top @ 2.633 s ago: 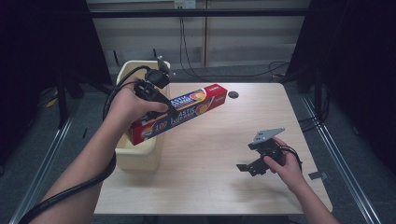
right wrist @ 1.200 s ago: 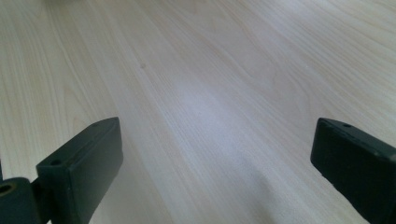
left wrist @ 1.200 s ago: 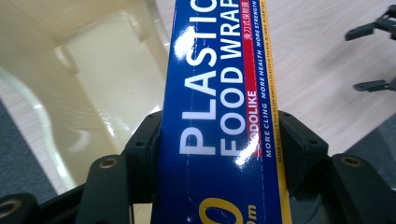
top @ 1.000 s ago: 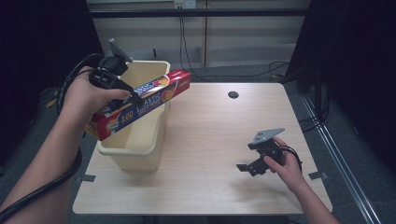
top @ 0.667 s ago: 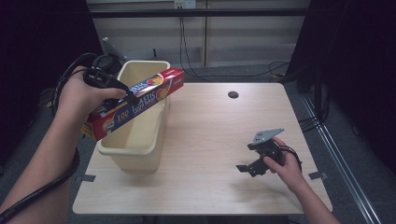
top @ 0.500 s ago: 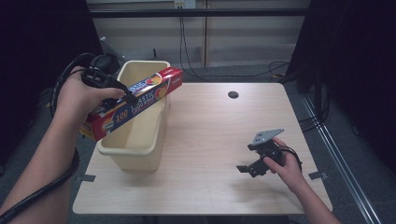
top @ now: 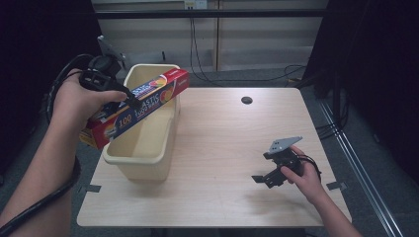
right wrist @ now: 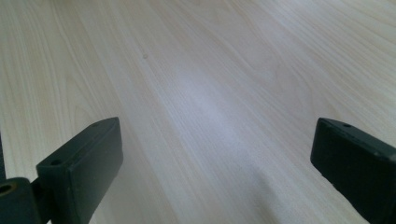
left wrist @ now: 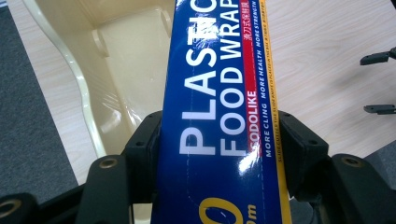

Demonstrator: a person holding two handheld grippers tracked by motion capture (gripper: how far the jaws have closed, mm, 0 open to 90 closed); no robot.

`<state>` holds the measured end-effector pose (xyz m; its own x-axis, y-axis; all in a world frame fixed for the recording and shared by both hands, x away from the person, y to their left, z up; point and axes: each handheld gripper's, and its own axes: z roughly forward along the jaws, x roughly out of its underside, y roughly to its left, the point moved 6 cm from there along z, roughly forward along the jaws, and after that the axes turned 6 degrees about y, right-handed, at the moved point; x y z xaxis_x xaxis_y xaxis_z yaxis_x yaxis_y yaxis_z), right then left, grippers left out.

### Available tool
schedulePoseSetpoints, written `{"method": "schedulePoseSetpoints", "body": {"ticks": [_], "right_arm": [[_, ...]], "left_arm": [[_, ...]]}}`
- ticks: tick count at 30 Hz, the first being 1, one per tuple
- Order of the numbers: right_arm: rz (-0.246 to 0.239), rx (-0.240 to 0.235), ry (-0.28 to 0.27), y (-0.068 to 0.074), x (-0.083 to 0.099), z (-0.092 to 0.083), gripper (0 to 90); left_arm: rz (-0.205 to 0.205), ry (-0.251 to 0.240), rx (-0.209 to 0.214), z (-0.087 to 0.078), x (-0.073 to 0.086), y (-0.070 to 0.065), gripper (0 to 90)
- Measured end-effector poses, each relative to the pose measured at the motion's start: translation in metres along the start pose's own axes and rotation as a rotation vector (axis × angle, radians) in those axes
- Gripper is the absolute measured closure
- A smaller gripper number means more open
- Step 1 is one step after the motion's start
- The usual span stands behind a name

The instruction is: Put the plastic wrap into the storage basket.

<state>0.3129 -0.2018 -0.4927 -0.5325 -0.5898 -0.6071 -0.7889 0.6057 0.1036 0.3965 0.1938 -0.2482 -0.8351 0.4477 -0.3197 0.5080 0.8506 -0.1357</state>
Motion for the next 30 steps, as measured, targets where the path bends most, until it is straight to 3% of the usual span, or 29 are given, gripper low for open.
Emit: {"method": "schedulePoseSetpoints", "body": {"ticks": [1, 3, 6, 7, 10, 18, 30], "right_arm": [[0.000, 0.001, -0.002, 0.000, 0.000, 0.000, 2.3], [0.006, -0.001, 0.003, 0.000, 0.000, 0.000, 2.3], [0.003, 0.000, 0.005, 0.001, 0.000, 0.000, 2.3], [0.002, 0.001, 0.003, 0.001, 0.000, 0.000, 2.3], [0.004, -0.003, 0.003, 0.001, 0.000, 0.000, 2.3], [0.004, -0.006, 0.005, 0.001, 0.000, 0.001, 2.3], [-0.005, -0.007, -0.001, 0.001, -0.001, 0.000, 2.3]], "left_arm": [[-0.018, 0.004, 0.003, -0.001, 0.001, -0.001, 41.2], [-0.009, -0.006, -0.003, -0.003, 0.001, 0.002, 41.2], [-0.033, -0.012, 0.003, -0.004, 0.002, 0.004, 41.2], [-0.019, -0.006, -0.003, -0.005, 0.003, 0.006, 41.2], [-0.048, -0.018, -0.016, -0.004, 0.004, 0.007, 41.1], [-0.075, -0.019, -0.030, -0.005, 0.010, 0.020, 41.1], [-0.120, -0.012, -0.067, -0.004, 0.015, 0.028, 41.0]]}}
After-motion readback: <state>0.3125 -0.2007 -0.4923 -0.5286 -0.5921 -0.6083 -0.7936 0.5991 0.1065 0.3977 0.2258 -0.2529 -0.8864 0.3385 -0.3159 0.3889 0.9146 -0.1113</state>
